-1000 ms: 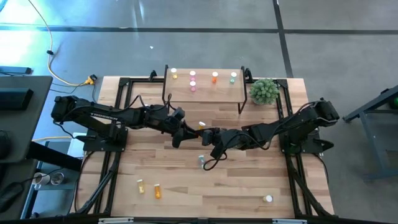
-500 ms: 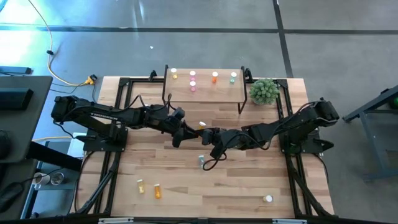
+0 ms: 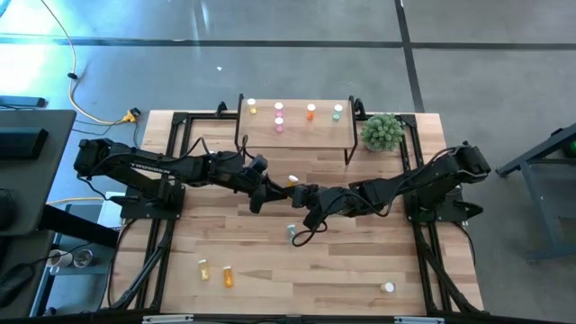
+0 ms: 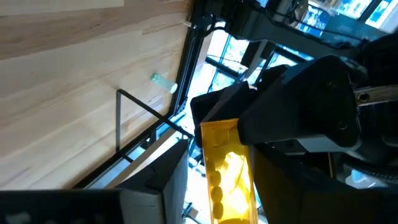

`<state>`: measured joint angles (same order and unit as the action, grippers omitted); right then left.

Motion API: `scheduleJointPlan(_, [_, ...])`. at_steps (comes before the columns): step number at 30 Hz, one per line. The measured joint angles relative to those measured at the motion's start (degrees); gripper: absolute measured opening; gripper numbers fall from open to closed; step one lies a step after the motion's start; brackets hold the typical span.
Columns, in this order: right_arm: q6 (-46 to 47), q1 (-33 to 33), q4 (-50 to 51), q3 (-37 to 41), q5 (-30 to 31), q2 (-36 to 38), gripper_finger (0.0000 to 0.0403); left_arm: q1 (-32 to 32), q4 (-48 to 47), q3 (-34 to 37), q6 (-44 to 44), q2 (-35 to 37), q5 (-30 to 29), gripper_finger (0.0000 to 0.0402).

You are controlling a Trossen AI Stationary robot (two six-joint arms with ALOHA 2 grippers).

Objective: Pick and place medicine bottles onto shelf by color
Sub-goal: Put the right orange pill bottle on the shelf aligned with the other orange pill bottle

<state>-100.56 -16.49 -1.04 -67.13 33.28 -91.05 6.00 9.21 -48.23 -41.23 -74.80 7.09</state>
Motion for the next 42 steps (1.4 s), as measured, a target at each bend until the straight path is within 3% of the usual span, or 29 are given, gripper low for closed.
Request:
scheduleJointPlan(8, [0.2,-0.1,-0.7,0.0,3.8,-0.1,0.0163,0.1,0.0,-0.1,-0.6,0.0,-2.8,0.0092])
scheduleJointPlan(31, [3.1,-0.1,-2.0,0.0,11.7,0.0,0.0163,7.6,-0.4,0.0,2.5,0.0,-3.1,0.0088])
scheduleJointPlan(42, [16.8,1.6,-7.3,0.0,20.3,0.0,0.0163,9.4,-0.4,0.0,11.0,0.0,-5.8,0.0088])
